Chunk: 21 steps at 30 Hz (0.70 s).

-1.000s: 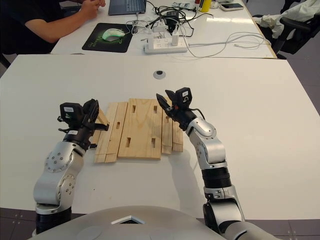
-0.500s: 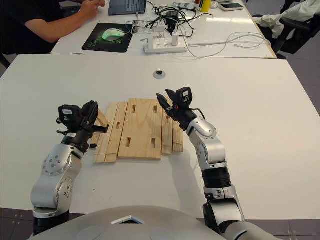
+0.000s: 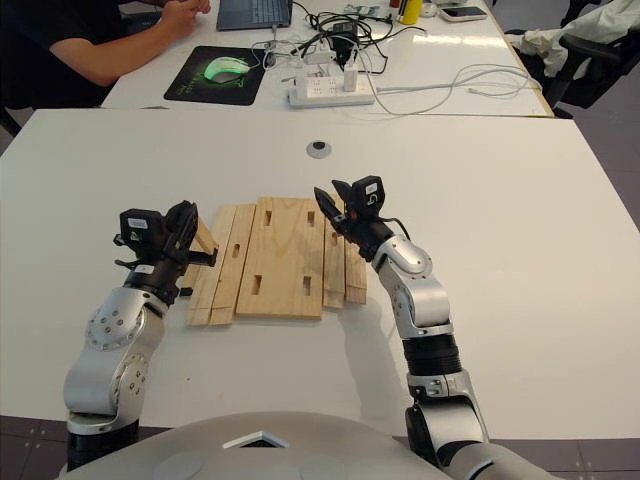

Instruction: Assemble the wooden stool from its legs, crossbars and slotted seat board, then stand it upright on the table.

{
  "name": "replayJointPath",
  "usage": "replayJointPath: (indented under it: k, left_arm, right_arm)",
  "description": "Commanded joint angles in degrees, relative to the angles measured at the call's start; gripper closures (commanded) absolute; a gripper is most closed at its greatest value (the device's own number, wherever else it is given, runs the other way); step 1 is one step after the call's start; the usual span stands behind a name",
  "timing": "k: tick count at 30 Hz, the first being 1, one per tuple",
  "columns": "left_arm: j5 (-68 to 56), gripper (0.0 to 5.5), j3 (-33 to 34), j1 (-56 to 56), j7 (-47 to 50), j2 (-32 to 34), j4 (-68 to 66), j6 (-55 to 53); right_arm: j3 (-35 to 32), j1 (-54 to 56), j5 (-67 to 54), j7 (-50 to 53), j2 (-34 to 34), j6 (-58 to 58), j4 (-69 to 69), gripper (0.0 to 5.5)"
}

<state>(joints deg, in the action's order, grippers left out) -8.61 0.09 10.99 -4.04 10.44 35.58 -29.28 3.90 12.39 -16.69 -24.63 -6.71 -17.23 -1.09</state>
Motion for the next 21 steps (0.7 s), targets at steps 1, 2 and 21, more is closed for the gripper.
replayJointPath:
  k: [1,2,21]
  left_arm:
    - [0.34,5.04,-0.3,1.64,-0.57,0.15,-2.81,-2.1]
    - [0.31,5.04,-0.14,1.57,-0.51,-0.02,-2.77,-1.76]
    - [-1.23,4.29,0.08,5.6,-5.97,-2.2,-9.06,19.33]
  right_arm:
    - [0.28,0.83,0.41,-0.3,0.21,0.48,1.22,3.51]
    - [0.3,0.86,0.41,-0.34,0.19,0.55,1.36,3.51]
    - [1.45,1.05,0.11,-2.04,-0.11,0.31,2.57,3.51]
